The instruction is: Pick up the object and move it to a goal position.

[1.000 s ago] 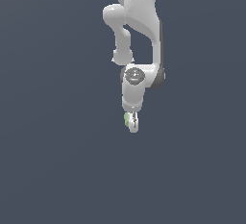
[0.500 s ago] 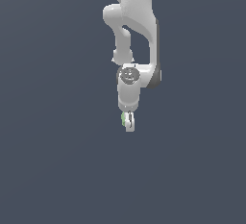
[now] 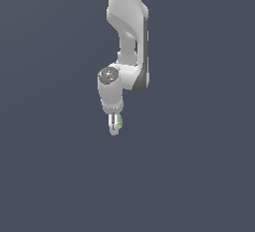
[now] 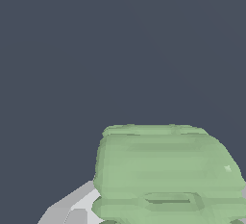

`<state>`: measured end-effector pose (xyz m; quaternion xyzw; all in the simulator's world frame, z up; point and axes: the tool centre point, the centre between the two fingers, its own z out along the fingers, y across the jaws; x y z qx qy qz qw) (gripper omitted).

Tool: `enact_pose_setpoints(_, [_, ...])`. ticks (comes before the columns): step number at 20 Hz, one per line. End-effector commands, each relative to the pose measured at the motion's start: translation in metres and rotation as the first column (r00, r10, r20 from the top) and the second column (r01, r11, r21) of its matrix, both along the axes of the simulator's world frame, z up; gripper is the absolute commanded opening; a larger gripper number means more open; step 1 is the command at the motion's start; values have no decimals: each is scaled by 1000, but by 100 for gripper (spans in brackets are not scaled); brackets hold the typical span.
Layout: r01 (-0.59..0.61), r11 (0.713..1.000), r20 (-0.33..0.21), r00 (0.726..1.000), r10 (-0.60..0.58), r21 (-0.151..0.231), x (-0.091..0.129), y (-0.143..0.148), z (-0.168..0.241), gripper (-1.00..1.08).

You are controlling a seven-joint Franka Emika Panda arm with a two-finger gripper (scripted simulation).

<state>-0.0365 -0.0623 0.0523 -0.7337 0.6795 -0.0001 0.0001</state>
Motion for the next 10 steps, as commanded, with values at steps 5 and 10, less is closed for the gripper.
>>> enact_pose_setpoints(5, [-1,1000,0,1000,1,0,-1,-44,4,-100])
enact_pose_setpoints(10, [-1,1000,0,1000,1,0,0,-54,5,-100])
